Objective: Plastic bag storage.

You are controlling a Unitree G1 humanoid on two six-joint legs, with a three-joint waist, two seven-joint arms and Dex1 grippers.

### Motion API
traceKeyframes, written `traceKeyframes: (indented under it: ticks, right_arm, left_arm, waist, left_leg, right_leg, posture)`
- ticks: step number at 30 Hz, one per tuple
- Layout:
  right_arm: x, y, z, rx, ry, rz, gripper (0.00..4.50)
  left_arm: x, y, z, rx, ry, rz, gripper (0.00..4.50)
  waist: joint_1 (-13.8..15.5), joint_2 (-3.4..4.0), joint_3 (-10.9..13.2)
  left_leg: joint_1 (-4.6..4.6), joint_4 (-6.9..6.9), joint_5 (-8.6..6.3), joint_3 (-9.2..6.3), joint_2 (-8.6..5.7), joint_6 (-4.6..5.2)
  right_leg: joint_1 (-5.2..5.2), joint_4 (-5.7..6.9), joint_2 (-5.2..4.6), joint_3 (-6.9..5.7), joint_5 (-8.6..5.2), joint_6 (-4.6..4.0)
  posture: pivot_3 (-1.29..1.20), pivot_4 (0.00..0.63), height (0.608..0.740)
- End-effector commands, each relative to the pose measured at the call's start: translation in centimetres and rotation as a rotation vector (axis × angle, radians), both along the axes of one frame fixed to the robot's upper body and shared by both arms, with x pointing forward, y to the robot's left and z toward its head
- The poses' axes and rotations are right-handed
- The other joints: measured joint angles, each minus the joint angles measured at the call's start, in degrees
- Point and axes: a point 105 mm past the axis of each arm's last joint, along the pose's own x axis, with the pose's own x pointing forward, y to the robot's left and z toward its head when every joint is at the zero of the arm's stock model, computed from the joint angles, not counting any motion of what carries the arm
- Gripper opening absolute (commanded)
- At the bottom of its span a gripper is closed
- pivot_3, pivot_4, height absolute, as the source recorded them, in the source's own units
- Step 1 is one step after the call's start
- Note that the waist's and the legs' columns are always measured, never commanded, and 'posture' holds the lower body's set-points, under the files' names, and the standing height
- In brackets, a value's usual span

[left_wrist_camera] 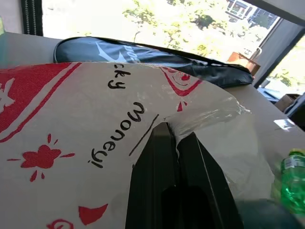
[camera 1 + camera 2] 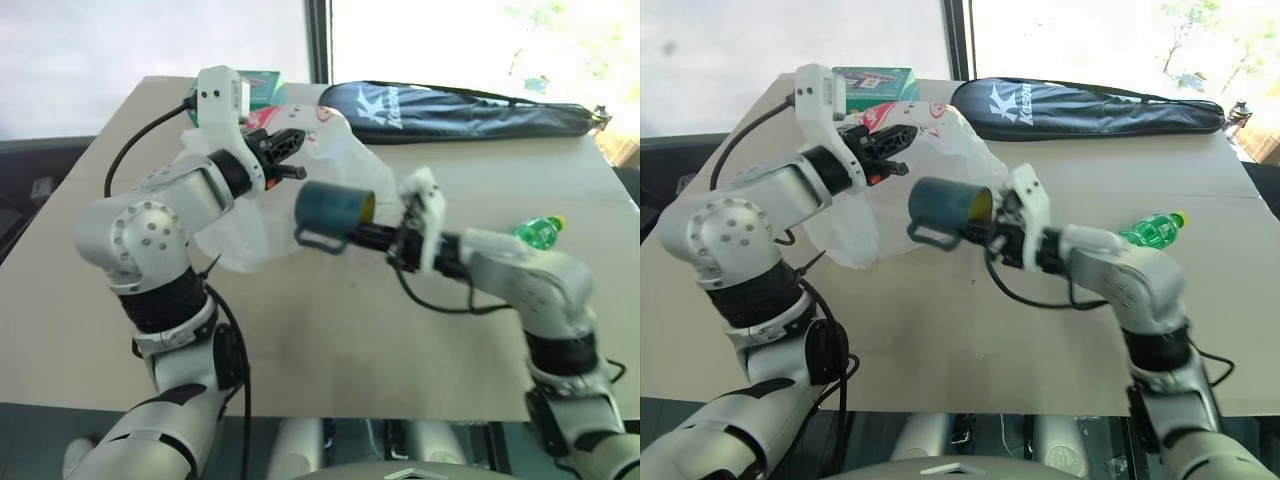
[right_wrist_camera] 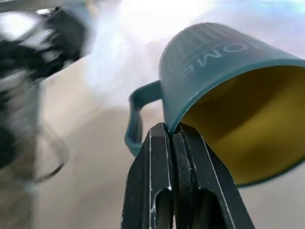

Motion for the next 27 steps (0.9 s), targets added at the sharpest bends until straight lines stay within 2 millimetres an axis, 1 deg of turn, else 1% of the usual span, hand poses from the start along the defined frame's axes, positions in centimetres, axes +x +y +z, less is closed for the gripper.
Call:
traceKeyframes:
  ticks: [1, 2, 3, 4, 5, 7, 8, 9, 10, 11, 12, 13, 15, 16, 17, 19, 20, 21, 23, 25, 27]
  right_arm:
    - [3.8, 2.4, 1.6, 0.044, -0.091, -0.092, 0.07]
    - [5.1, 3.5, 1.9, 0.061, -0.100, -0.128, 0.07]
    - [5.7, 4.8, 1.8, 0.081, -0.081, -0.117, 0.07]
    - [6.6, 6.0, 1.7, 0.077, -0.110, -0.124, 0.07]
    - [7.1, 6.9, 1.6, 0.083, -0.112, -0.118, 0.32]
    - [7.4, 7.9, 2.3, 0.117, -0.157, -0.083, 0.90]
    - [7.4, 7.8, 2.9, 0.141, -0.173, -0.075, 1.52]
    - [7.4, 7.6, 3.4, 0.148, -0.196, -0.073, 1.84]
    - [7.2, 7.0, 3.6, 0.143, -0.221, -0.069, 2.37]
    - [6.8, 6.4, 3.5, 0.134, -0.229, -0.042, 2.58]
    - [6.6, 5.3, 3.4, 0.127, -0.243, -0.034, 2.58]
    - [5.9, 4.4, 3.5, 0.135, -0.250, 0.001, 2.95]
    - [4.7, 2.5, 3.7, 0.123, -0.284, 0.007, 3.48]
    - [3.9, 1.6, 4.0, 0.121, -0.296, 0.005, 3.93]
    - [2.6, 0.7, 4.4, 0.121, -0.305, 0.038, 4.39]
    - [-0.8, -1.3, 5.3, 0.108, -0.321, 0.117, 4.45]
    - [-2.1, -2.2, 5.7, 0.093, -0.327, 0.135, 4.45]
    - [-3.5, -3.6, 6.6, 0.085, -0.355, 0.130, 4.45]
    - [-5.3, -5.5, 7.5, 0.058, -0.375, 0.098, 4.45]
    - [-6.1, -6.3, 7.6, 0.021, -0.374, 0.060, 4.45]
    - [-3.2, -9.7, 7.7, -0.089, -0.407, -0.313, 4.45]
  left_arm:
    - [-2.0, -0.7, 2.1, -0.022, -0.070, -0.084, 0.00]
    - [-2.1, -0.9, 2.5, -0.048, -0.073, -0.089, 0.00]
    - [-2.1, -0.9, 2.8, -0.078, -0.071, -0.091, 0.00]
    - [-2.1, -1.0, 3.0, -0.097, -0.067, -0.089, 0.00]
    - [-2.1, -1.2, 3.1, -0.108, -0.065, -0.088, 0.00]
    - [-2.0, -1.1, 3.1, -0.147, -0.051, -0.068, 0.00]
    - [-1.8, -1.0, 3.0, -0.163, -0.042, -0.051, 0.00]
    - [-1.7, -0.8, 2.9, -0.173, -0.034, -0.032, 0.00]
    - [-1.5, -0.5, 2.7, -0.188, -0.027, -0.014, 0.00]
    - [-1.3, -0.3, 2.6, -0.207, -0.017, 0.007, 0.00]
    - [-1.1, -0.2, 2.4, -0.230, -0.002, 0.028, 0.00]
    - [-0.9, -0.1, 2.2, -0.248, 0.012, 0.044, 0.00]
    - [-0.4, -0.1, 1.8, -0.268, 0.031, 0.069, 0.00]
    - [-0.1, 0.0, 1.6, -0.280, 0.041, 0.085, 0.00]
    - [0.2, 0.1, 1.3, -0.294, 0.055, 0.107, 0.00]
    - [1.0, 0.3, 1.0, -0.302, 0.064, 0.147, 0.00]
    - [1.3, 0.4, 0.9, -0.307, 0.067, 0.163, 0.00]
    - [1.8, 0.3, 0.6, -0.314, 0.076, 0.173, 0.00]
    - [2.3, -0.2, 0.1, -0.316, 0.091, 0.174, 0.00]
    - [2.6, -0.5, -0.1, -0.314, 0.093, 0.170, 0.00]
    - [2.7, -1.0, -0.2, -0.313, 0.092, 0.149, 0.00]
  waist:
    - [-0.1, -0.02, 0.1]
    - [-0.2, -0.05, 0.1]
    - [-0.2, -0.08, 0.2]
    - [-0.2, -0.12, 0.3]
    - [-0.3, -0.13, 0.3]
    - [-0.2, -0.12, 0.4]
    - [-0.1, -0.13, 0.4]
    - [0.0, -0.13, 0.4]
    - [0.1, -0.13, 0.4]
    - [0.1, -0.13, 0.4]
    - [0.4, -0.14, 0.4]
    - [0.5, -0.15, 0.4]
    - [1.0, -0.15, 0.4]
    - [1.0, -0.15, 0.4]
    - [1.0, -0.14, 0.4]
    - [0.8, -0.05, 0.5]
    - [0.7, -0.02, 0.5]
    - [0.5, -0.02, 0.5]
    - [0.7, 0.00, 0.5]
    - [0.7, -0.03, 0.5]
    - [0.6, -0.03, 0.5]
  left_leg:
    - [-0.01, 0.00, 0.00, 0.00, 0.00, 0.00]
    - [-0.03, 0.00, 0.00, 0.00, 0.00, -0.01]
    - [-0.03, 0.01, 0.01, 0.00, 0.00, -0.01]
    - [-0.03, 0.02, 0.03, 0.00, 0.00, -0.04]
    - [-0.05, 0.02, 0.04, -0.01, 0.00, -0.06]
    - [-0.04, -0.02, 0.04, 0.00, 0.00, -0.06]
    - [-0.05, -0.07, 0.04, -0.01, 0.00, -0.06]
    - [-0.10, -0.08, 0.04, -0.02, 0.00, -0.06]
    - [-0.18, -0.08, 0.03, -0.05, -0.02, -0.06]
    - [-0.36, -0.05, 0.04, -0.11, -0.04, -0.06]
    - [-0.60, 0.03, 0.04, -0.17, -0.06, -0.06]
    - [-0.71, 0.06, 0.04, -0.24, -0.09, -0.05]
    - [-0.73, 0.07, 0.04, -0.29, -0.10, -0.05]
    - [-0.74, 0.06, 0.04, -0.30, -0.09, -0.06]
    - [-0.74, 0.05, 0.04, -0.30, -0.07, -0.06]
    - [-0.72, 0.02, 0.05, -0.30, -0.05, -0.08]
    - [-0.68, 0.02, 0.05, -0.27, -0.02, -0.08]
    - [-0.67, 0.00, 0.06, -0.26, -0.01, -0.10]
    - [-0.65, -0.03, 0.07, -0.28, -0.01, -0.11]
    - [-0.66, -0.01, 0.06, -0.28, -0.02, -0.11]
    - [-0.63, 0.01, 0.06, -0.23, -0.01, -0.10]
  right_leg:
    - [-0.03, 0.01, 0.01, 0.00, 0.00, 0.00]
    - [-0.05, 0.01, 0.01, -0.01, 0.00, 0.00]
    - [-0.05, 0.03, 0.02, 0.00, 0.00, 0.00]
    - [-0.05, 0.07, 0.03, -0.02, 0.00, 0.00]
    - [-0.07, 0.07, 0.04, -0.03, 0.00, 0.00]
    - [-0.07, 0.05, 0.05, -0.02, 0.00, -0.01]
    - [-0.06, -0.03, 0.04, -0.04, 0.00, -0.01]
    - [-0.06, -0.09, 0.03, -0.06, 0.00, -0.01]
    - [-0.07, -0.13, 0.01, -0.09, 0.00, -0.01]
    - [-0.17, -0.16, -0.01, -0.16, 0.01, 0.01]
    - [-0.35, -0.15, -0.03, -0.21, 0.02, 0.02]
    - [-0.39, -0.16, -0.08, -0.31, 0.02, 0.02]
    - [-0.38, -0.23, -0.08, -0.36, 0.03, 0.02]
    - [-0.37, -0.25, -0.08, -0.38, 0.03, 0.02]
    - [-0.38, -0.24, -0.06, -0.36, 0.02, 0.02]
    - [-0.41, -0.19, -0.03, -0.34, 0.02, 0.00]
    - [-0.42, -0.18, 0.01, -0.29, 0.02, 0.00]
    - [-0.42, -0.16, 0.01, -0.27, 0.02, 0.00]
    - [-0.42, -0.16, 0.01, -0.31, 0.01, -0.01]
    - [-0.41, -0.19, -0.02, -0.30, 0.01, 0.00]
    - [-0.40, -0.17, -0.01, -0.24, 0.02, 0.00]
  posture:
    - [0.00, 0.150, 0.740]
    - [0.00, 0.150, 0.740]
    - [0.00, 0.150, 0.740]
    - [0.00, 0.150, 0.740]
    - [0.00, 0.150, 0.740]
    - [0.00, 0.150, 0.740]
    - [0.00, 0.150, 0.740]
    - [0.00, 0.150, 0.740]
    - [0.00, 0.150, 0.740]
    - [0.00, 0.150, 0.740]
    - [0.00, 0.150, 0.740]
    - [0.00, 0.150, 0.740]
    - [0.00, 0.150, 0.740]
    - [0.00, 0.150, 0.740]
    - [0.00, 0.150, 0.740]
    - [0.00, 0.150, 0.740]
    - [0.00, 0.150, 0.740]
    - [0.00, 0.150, 0.740]
    - [0.00, 0.150, 0.740]
    - [0.00, 0.150, 0.740]
    - [0.00, 0.150, 0.740]
